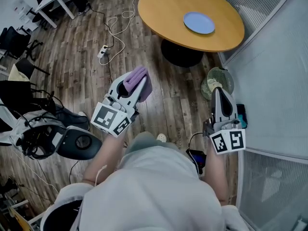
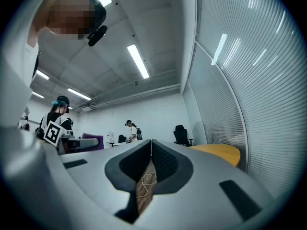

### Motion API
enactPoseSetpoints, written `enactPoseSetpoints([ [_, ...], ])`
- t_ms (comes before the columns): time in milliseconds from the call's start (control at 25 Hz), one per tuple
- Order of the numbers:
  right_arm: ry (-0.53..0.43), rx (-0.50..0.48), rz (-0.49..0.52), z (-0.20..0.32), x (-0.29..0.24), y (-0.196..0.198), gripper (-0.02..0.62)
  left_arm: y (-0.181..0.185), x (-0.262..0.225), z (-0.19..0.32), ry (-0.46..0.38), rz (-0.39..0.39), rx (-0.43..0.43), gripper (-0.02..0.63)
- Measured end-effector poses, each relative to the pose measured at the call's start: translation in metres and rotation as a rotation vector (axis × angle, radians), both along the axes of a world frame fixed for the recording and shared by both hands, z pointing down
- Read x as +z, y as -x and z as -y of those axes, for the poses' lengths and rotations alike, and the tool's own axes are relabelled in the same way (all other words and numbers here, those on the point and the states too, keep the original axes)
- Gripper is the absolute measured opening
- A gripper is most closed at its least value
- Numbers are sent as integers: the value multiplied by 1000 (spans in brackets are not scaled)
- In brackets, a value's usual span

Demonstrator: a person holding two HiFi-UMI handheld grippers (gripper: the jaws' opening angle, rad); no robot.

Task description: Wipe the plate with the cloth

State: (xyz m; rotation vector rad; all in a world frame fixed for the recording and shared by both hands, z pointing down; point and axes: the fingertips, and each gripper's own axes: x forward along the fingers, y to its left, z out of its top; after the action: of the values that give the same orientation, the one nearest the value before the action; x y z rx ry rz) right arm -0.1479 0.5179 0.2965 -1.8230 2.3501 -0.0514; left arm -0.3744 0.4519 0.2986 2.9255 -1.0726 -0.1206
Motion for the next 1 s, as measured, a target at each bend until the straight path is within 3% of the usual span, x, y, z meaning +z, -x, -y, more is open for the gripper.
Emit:
enactPoseSetpoints([
  [600,35,40,-13,29,2,-24,21,-20,4,48,25,1,24,84],
  [1000,34,83,-17,94,-5,-45,21,-44,-1,122,21,-3,62,84],
])
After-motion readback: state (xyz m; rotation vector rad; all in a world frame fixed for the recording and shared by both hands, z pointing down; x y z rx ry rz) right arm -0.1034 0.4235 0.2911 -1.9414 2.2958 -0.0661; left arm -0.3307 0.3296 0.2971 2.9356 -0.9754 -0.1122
